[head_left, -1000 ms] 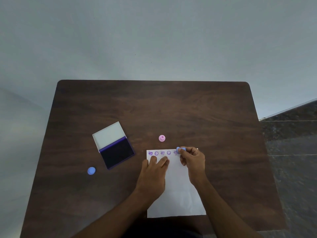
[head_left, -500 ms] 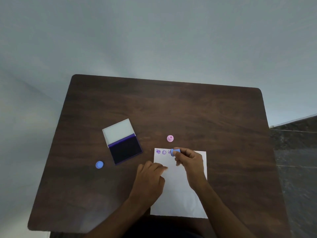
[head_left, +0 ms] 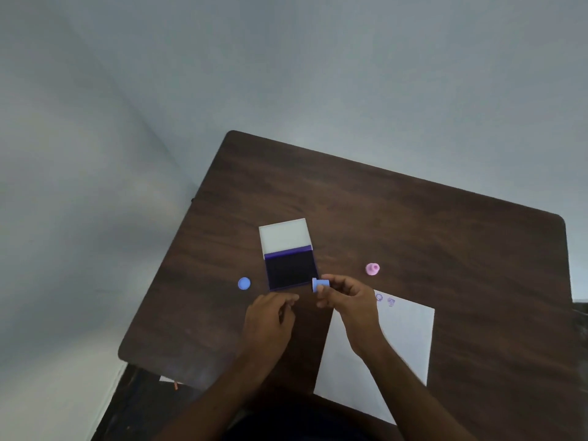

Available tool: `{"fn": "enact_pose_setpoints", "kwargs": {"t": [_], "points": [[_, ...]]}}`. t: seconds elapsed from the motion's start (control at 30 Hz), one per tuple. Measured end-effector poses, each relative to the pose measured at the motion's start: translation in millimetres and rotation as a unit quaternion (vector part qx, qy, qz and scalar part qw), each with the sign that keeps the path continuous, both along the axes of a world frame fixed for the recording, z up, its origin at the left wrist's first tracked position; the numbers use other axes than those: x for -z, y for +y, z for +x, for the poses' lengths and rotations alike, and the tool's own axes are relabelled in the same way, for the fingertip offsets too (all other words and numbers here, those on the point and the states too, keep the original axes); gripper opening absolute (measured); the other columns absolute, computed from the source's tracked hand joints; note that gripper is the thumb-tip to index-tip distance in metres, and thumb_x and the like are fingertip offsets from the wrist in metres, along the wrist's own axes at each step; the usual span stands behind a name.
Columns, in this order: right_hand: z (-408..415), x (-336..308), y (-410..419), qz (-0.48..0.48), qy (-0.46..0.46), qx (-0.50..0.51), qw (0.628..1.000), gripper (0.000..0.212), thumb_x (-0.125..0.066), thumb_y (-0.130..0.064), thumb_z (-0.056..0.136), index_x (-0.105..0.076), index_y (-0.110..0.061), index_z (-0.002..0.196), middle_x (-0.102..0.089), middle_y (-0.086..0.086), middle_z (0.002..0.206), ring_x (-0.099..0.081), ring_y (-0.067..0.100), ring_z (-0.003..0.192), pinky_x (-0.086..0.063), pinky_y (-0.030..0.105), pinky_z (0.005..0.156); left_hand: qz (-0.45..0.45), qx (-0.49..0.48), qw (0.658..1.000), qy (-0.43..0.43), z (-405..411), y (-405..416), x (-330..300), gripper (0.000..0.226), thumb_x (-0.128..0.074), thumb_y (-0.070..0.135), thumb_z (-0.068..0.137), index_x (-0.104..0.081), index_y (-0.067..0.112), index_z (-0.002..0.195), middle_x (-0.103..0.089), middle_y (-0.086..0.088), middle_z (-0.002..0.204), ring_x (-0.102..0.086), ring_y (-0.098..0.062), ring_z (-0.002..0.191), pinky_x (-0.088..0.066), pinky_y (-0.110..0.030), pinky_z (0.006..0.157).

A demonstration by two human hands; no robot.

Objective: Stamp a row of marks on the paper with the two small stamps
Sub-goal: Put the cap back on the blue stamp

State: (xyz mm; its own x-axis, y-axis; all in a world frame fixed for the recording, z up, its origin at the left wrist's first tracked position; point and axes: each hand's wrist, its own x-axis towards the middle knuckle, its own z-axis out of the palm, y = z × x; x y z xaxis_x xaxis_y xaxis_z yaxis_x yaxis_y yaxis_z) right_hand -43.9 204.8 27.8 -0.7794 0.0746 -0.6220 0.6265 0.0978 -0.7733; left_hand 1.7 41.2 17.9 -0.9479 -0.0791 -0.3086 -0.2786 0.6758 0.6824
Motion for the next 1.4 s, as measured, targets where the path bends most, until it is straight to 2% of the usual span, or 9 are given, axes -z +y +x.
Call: {"fn": "enact_pose_setpoints", "kwargs": {"t": [0.07, 0.2, 0.37, 0.5, 0.67, 0.87, 0.97, 1.23, 1.4], "points": [[-4, -1, -7, 0.0, -0.002, -0.009, 1.0, 0.026, -0.077, -0.03, 0.078, -0.072, -0.021, 0.102, -0.077, -0.005, 0.087, -0.074, 0.019, 0.077, -0.06, 0.036, 0.083, -0.011, -0.045, 0.997, -0.064, 1, -3, 3, 0.033, -0.053, 0.017, 0.097, -0.057, 0.011, 0.129, -0.058, -0.008, 0.133, -0.052, -0.021, 0.124, -0.032, -0.023, 0.105], [-10, -4, -24, 0.016, 0.007, -0.009, 1.0, 0.025, -0.077, -0.024, 0.079, -0.073, -0.017, 0.103, -0.077, -0.003, 0.084, -0.074, 0.018, 0.074, -0.06, 0.034, 0.081, 0.015, -0.043, 0.998, 0.034, 3, -22, -4, 0.026, -0.055, 0.011, 0.092, -0.068, 0.02, 0.112, -0.066, 0.003, 0.11, -0.059, -0.013, 0.106, -0.043, -0.022, 0.094], [-15, -7, -38, -0.004, 0.005, -0.005, 1.0, 0.021, -0.076, -0.017, 0.08, -0.074, -0.015, 0.101, -0.077, 0.001, 0.086, -0.074, 0.019, 0.072, -0.061, 0.031, 0.077, -0.003, -0.112, 0.994, 0.017, 4, -36, 5, 0.022, -0.058, 0.016, 0.094, -0.068, 0.016, 0.113, -0.068, -0.003, 0.113, -0.058, -0.014, 0.105, -0.042, -0.024, 0.1], [-16, -6, -47, -0.025, 0.003, 0.007, 1.0, 0.022, -0.076, -0.012, 0.079, -0.074, -0.011, 0.101, -0.077, 0.003, 0.088, -0.075, 0.023, 0.073, -0.061, 0.032, 0.075, -0.031, -0.138, 0.989, 0.05, 1, -56, 17, 0.021, -0.065, 0.015, 0.089, -0.071, 0.019, 0.108, -0.069, 0.003, 0.109, -0.059, -0.01, 0.1, -0.04, -0.019, 0.094], [-15, -5, -55, -0.036, -0.005, -0.003, 0.999, 0.021, -0.076, -0.012, 0.079, -0.074, -0.011, 0.1, -0.077, 0.005, 0.088, -0.075, 0.025, 0.074, -0.061, 0.035, 0.078, -0.036, -0.167, 0.984, 0.057, -1, -75, 32, 0.026, -0.07, 0.016, 0.084, -0.07, 0.022, 0.109, -0.069, 0.007, 0.106, -0.059, -0.01, 0.095, -0.052, -0.031, 0.09], [-14, -1, -61, -0.045, -0.01, -0.01, 0.999, 0.023, -0.077, -0.013, 0.079, -0.073, -0.009, 0.101, -0.077, 0.007, 0.091, -0.074, 0.028, 0.078, -0.059, 0.042, 0.084, -0.082, -0.175, 0.981, 0.036, -5, -81, 41, 0.024, -0.073, 0.026, 0.082, -0.068, 0.028, 0.105, -0.065, 0.009, 0.108, -0.052, -0.009, 0.1, -0.037, -0.018, 0.085], [-15, 0, -64, -0.046, -0.015, -0.01, 0.999, 0.024, -0.076, -0.012, 0.079, -0.073, -0.007, 0.102, -0.076, 0.009, 0.094, -0.074, 0.028, 0.078, -0.06, 0.041, 0.083, -0.053, -0.184, 0.981, 0.039, -10, -82, 45, 0.026, -0.073, 0.028, 0.083, -0.066, 0.028, 0.107, -0.065, 0.009, 0.11, -0.049, -0.005, 0.098, -0.038, -0.018, 0.086], [-16, 1, -70, -0.056, -0.007, -0.014, 0.998, 0.023, -0.075, -0.009, 0.08, -0.072, -0.007, 0.102, -0.075, 0.011, 0.096, -0.074, 0.027, 0.078, -0.061, 0.036, 0.078, -0.061, -0.166, 0.984, -0.005, -18, -80, 51, 0.053, -0.075, 0.033, 0.082, -0.056, 0.024, 0.13, -0.056, 0.003, 0.13, -0.05, -0.014, 0.119, -0.044, -0.028, 0.099], [-15, 2, -72, -0.05, -0.001, -0.017, 0.999, 0.02, -0.075, -0.01, 0.08, -0.073, -0.009, 0.1, -0.075, 0.01, 0.098, -0.074, 0.026, 0.081, -0.061, 0.033, 0.076, -0.051, -0.171, 0.984, 0.018, -17, -83, 56, 0.043, -0.076, 0.029, 0.082, -0.066, 0.021, 0.122, -0.061, 0.002, 0.12, -0.053, -0.011, 0.108, -0.042, -0.02, 0.093]]}}
